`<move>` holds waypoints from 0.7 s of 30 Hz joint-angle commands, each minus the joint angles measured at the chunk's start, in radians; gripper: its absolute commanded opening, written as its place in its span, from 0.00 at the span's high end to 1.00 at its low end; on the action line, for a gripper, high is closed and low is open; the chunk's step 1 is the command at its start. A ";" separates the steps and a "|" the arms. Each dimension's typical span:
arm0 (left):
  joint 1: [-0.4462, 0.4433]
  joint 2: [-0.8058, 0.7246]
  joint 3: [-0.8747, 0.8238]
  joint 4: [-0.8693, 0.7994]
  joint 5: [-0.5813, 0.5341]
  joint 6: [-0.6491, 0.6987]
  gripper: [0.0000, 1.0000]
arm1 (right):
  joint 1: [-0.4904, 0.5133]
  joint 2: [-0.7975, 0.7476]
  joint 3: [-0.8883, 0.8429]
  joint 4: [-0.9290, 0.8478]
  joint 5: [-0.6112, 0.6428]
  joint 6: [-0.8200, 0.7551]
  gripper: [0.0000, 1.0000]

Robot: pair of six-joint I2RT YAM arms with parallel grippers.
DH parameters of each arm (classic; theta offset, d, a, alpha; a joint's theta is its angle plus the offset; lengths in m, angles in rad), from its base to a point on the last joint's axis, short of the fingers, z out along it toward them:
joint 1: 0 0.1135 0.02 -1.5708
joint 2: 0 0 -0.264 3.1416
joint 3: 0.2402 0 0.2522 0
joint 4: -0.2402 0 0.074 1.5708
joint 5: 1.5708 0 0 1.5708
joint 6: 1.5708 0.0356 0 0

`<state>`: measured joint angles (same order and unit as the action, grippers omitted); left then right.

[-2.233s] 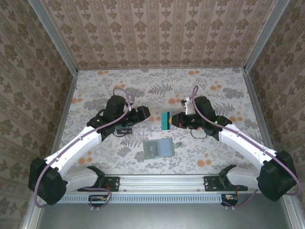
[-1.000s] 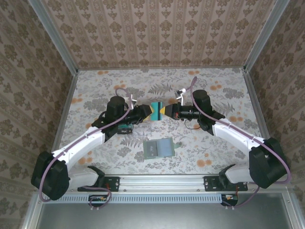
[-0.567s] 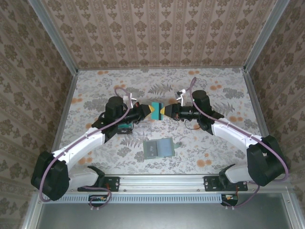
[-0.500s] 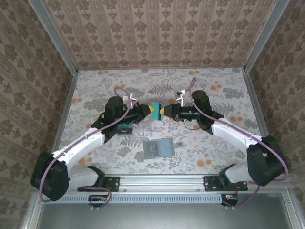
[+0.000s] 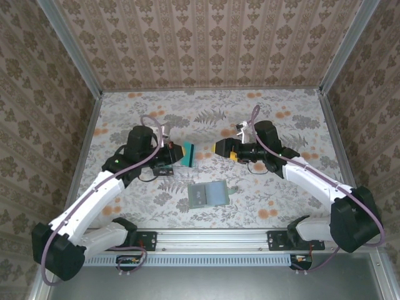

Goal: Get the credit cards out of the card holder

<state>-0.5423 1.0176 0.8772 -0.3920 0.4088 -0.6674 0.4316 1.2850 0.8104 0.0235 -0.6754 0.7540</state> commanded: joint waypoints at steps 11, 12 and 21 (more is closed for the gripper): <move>-0.007 -0.154 0.013 -0.350 -0.308 1.056 1.00 | -0.008 -0.070 -0.010 -0.086 0.094 -0.067 0.00; -0.008 -0.156 0.005 -0.350 -0.328 1.115 1.00 | -0.008 -0.070 -0.010 -0.084 0.093 -0.067 0.00; -0.008 -0.068 0.005 -0.394 -0.379 1.512 1.00 | -0.009 -0.059 0.006 -0.101 0.072 -0.083 0.00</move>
<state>-0.5446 0.9310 0.8909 -0.7441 0.0525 0.6289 0.4290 1.2358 0.8097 -0.0402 -0.6044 0.7010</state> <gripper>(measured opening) 0.047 0.999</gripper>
